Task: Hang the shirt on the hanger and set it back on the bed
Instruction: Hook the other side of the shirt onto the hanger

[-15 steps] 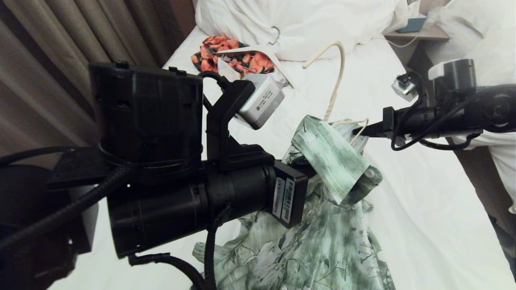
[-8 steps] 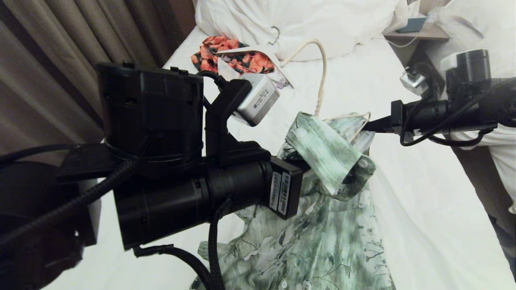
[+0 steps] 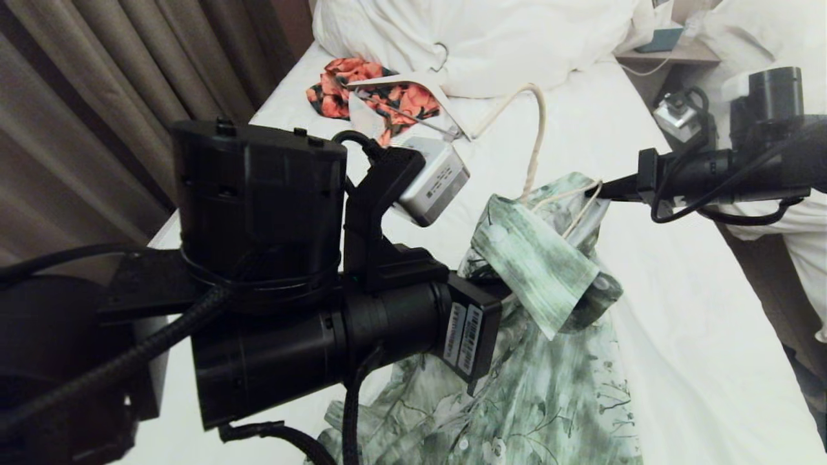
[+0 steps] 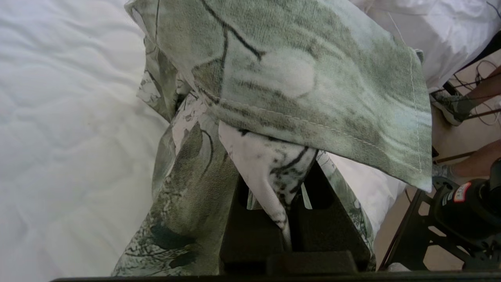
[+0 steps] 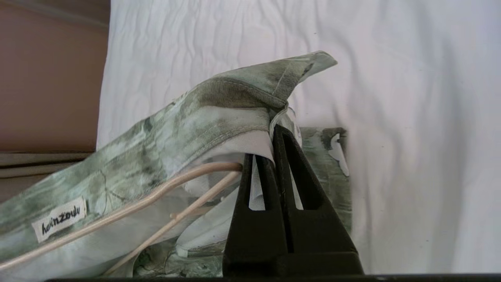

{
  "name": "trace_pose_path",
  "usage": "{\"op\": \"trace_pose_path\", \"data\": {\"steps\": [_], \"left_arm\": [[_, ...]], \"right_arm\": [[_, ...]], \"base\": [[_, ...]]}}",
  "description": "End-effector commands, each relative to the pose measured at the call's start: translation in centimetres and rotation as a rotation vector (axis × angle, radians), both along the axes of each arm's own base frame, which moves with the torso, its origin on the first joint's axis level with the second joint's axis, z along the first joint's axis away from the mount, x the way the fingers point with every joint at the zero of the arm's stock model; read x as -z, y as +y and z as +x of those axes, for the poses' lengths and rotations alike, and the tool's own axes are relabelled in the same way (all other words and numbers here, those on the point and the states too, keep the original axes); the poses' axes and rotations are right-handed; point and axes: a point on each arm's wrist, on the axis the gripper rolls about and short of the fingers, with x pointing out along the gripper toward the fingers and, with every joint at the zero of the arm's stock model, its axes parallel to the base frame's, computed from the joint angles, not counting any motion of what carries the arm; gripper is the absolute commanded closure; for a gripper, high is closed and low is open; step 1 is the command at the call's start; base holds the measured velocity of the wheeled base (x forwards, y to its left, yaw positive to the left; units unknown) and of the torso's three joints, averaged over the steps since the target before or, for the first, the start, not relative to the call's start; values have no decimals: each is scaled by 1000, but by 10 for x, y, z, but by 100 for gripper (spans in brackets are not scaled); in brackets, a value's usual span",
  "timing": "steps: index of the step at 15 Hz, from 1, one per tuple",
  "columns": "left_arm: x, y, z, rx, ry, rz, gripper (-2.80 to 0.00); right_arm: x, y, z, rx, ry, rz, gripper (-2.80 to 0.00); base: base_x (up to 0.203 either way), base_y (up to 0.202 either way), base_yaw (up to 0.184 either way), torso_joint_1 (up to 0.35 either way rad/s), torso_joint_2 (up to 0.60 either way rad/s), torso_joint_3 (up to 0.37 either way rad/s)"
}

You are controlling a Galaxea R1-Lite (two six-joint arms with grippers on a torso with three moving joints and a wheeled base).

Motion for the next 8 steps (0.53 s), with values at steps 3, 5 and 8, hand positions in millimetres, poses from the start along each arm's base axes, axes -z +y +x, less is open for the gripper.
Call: {"op": "trace_pose_path", "data": {"steps": [3, 5, 8], "left_arm": [[9, -7, 3, 1, 16, 25, 0], [16, -13, 7, 0, 25, 44, 0], [17, -13, 6, 2, 28, 50, 0]], "right_arm": [[-1, -8, 0, 19, 2, 3, 0], [-5, -8, -5, 19, -5, 4, 0], [-7, -11, -6, 26, -8, 4, 0]], "base": [[0, 0, 0, 0, 0, 0], [0, 0, 0, 0, 0, 0], [0, 0, 0, 0, 0, 0]]}}
